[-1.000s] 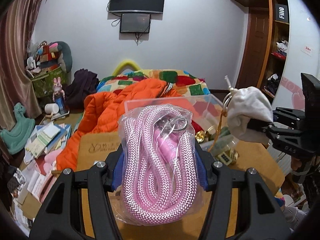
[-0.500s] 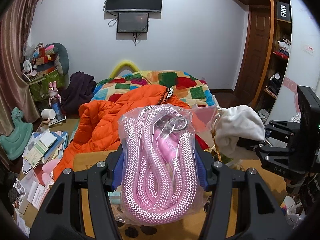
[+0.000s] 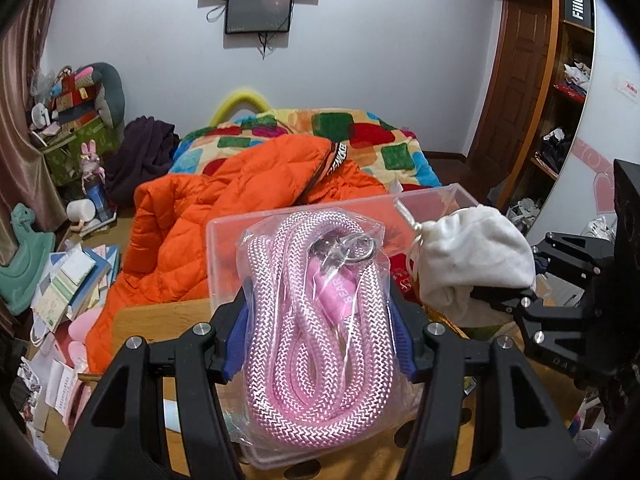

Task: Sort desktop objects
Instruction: 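Lower cloth bag into box with right tool while left tool drops pink rope, then move left tool to mint-green bottle while right tool moves to mahjong tile, then grasp white mahjong tile with right tool while left tool straddles mint-green bottle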

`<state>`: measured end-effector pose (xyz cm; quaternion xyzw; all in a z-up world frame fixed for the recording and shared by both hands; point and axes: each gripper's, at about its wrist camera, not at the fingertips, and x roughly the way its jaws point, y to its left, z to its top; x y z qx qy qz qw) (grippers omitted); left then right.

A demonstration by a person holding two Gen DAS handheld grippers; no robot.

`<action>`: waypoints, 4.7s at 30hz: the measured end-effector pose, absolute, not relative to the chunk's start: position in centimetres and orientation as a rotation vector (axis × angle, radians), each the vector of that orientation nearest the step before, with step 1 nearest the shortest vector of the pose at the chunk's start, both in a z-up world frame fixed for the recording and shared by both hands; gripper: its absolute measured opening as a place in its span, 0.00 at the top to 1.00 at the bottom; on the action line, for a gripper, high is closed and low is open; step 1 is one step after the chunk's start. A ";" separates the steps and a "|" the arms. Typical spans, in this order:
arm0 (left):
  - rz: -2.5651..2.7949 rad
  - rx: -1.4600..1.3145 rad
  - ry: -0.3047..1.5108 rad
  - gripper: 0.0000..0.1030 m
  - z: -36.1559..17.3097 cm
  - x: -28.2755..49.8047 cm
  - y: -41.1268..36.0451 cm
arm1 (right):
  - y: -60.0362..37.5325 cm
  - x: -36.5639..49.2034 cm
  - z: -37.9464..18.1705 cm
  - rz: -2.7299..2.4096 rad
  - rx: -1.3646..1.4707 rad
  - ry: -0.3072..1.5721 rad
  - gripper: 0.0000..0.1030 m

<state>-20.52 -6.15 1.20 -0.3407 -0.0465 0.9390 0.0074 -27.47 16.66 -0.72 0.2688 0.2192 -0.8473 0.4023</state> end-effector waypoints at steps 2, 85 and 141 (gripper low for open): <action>2.933 -1.079 -0.143 0.43 0.9 -20.8 -6.1 | 16.5 -27.4 -1.1 -2.139 0.686 0.566 0.74; 2.986 -1.341 -0.087 0.30 -5.8 -15.0 -12.2 | 20.0 -22.9 -6.0 -2.164 0.895 0.428 0.61; 2.932 -0.882 -0.006 0.30 4.6 -13.7 -2.8 | 24.3 -23.6 1.4 -2.232 0.719 0.320 0.78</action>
